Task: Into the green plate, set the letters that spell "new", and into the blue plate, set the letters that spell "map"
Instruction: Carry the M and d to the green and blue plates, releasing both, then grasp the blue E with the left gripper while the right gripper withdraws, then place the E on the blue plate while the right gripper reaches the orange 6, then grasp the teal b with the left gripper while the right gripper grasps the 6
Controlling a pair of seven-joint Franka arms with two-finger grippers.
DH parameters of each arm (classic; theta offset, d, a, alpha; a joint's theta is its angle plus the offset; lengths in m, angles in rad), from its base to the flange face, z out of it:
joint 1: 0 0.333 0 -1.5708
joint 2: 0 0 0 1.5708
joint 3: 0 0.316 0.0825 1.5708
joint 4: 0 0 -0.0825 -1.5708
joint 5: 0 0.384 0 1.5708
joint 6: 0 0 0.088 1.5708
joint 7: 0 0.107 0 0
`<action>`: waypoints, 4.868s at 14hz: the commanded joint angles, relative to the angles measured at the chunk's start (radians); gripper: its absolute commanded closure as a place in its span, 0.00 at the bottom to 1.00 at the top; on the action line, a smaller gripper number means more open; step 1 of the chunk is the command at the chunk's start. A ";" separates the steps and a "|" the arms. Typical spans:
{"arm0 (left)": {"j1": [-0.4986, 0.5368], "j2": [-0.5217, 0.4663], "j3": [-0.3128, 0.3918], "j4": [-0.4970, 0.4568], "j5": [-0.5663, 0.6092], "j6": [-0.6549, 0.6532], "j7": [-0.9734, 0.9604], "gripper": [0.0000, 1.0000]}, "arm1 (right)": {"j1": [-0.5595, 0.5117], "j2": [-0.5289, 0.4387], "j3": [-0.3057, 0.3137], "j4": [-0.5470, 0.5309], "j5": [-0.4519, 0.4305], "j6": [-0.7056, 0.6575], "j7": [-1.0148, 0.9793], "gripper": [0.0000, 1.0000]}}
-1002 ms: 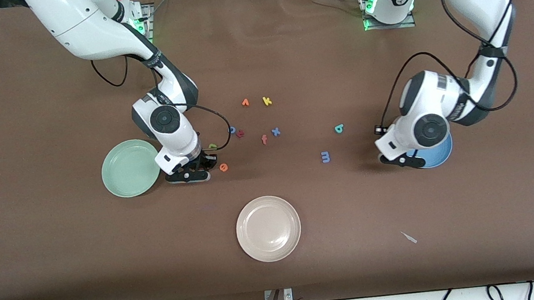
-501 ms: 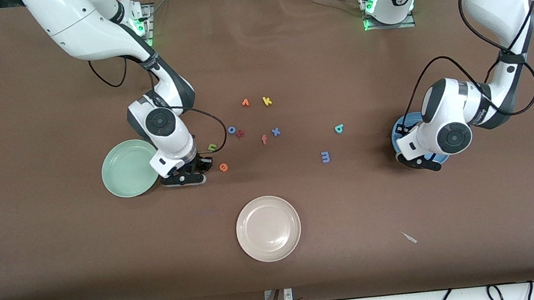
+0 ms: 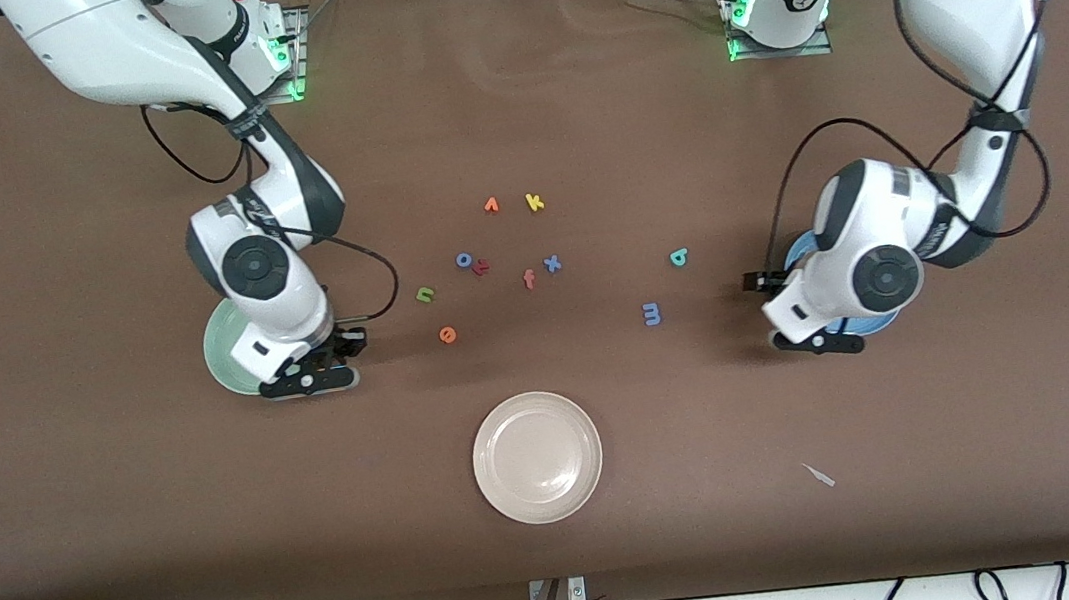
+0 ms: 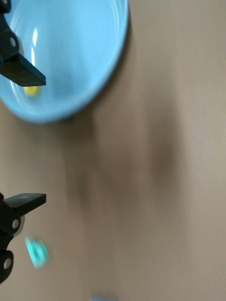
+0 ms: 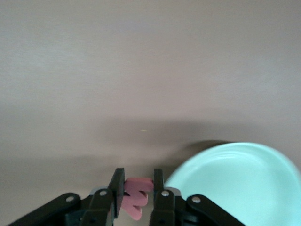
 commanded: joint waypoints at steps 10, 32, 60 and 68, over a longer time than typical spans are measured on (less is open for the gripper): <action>-0.311 0.133 0.077 0.045 0.024 0.335 -0.560 0.07 | -0.169 -0.272 -0.052 -0.434 0.135 0.204 -0.373 0.86; 0.012 0.010 0.087 0.050 0.068 -0.175 0.336 1.00 | 0.109 -0.004 0.118 -0.113 0.113 0.228 0.451 0.36; -0.035 -0.093 -0.161 -0.435 0.209 0.479 -0.672 0.15 | 0.184 0.186 0.097 0.038 -0.154 0.238 0.760 0.51; -0.029 -0.070 -0.157 -0.429 0.257 0.477 -0.672 0.53 | 0.186 0.188 0.097 0.038 -0.163 0.238 0.760 0.62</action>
